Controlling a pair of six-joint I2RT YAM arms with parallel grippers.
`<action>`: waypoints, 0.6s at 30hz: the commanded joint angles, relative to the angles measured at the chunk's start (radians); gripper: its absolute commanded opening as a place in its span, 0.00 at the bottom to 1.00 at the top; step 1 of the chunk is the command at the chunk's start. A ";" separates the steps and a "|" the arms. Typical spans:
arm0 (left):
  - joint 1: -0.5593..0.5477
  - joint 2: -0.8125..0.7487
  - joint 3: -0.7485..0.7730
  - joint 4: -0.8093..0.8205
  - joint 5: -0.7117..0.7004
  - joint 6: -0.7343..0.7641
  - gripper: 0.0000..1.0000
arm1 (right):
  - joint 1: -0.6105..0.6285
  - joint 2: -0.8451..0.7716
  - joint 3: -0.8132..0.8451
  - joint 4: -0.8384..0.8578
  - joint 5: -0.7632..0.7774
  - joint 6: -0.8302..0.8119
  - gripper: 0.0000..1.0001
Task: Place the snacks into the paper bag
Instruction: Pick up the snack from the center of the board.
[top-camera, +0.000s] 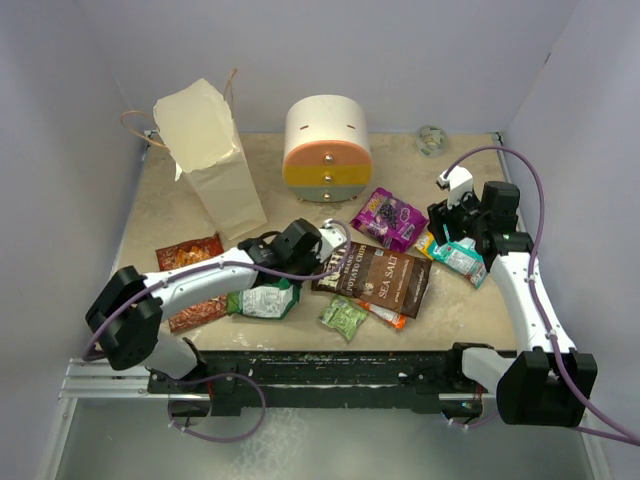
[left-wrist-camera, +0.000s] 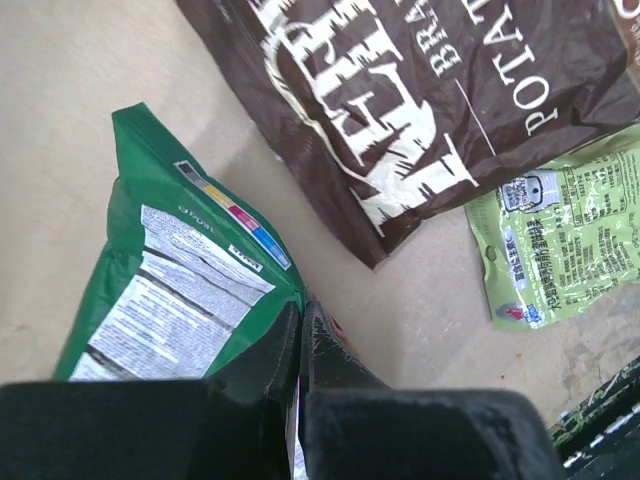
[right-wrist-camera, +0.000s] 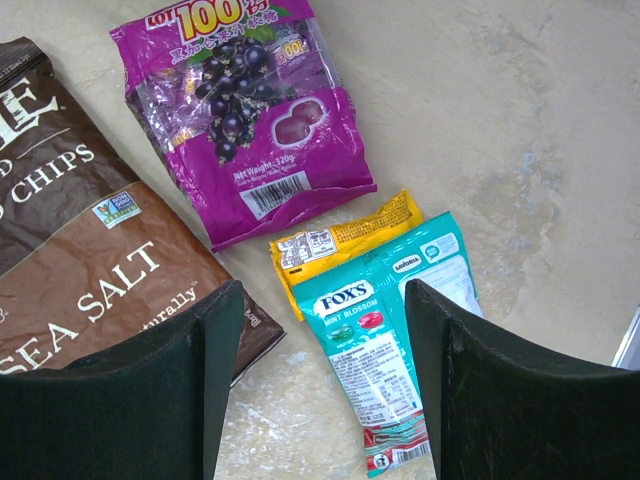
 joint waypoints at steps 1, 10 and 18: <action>0.065 -0.089 0.092 -0.025 0.102 0.076 0.00 | -0.003 -0.021 0.017 0.004 -0.033 -0.008 0.68; 0.189 -0.189 0.290 -0.215 0.234 0.204 0.00 | -0.003 -0.020 0.020 0.004 -0.039 -0.007 0.69; 0.256 -0.243 0.526 -0.360 0.328 0.275 0.00 | -0.003 -0.023 0.018 0.004 -0.028 -0.012 0.69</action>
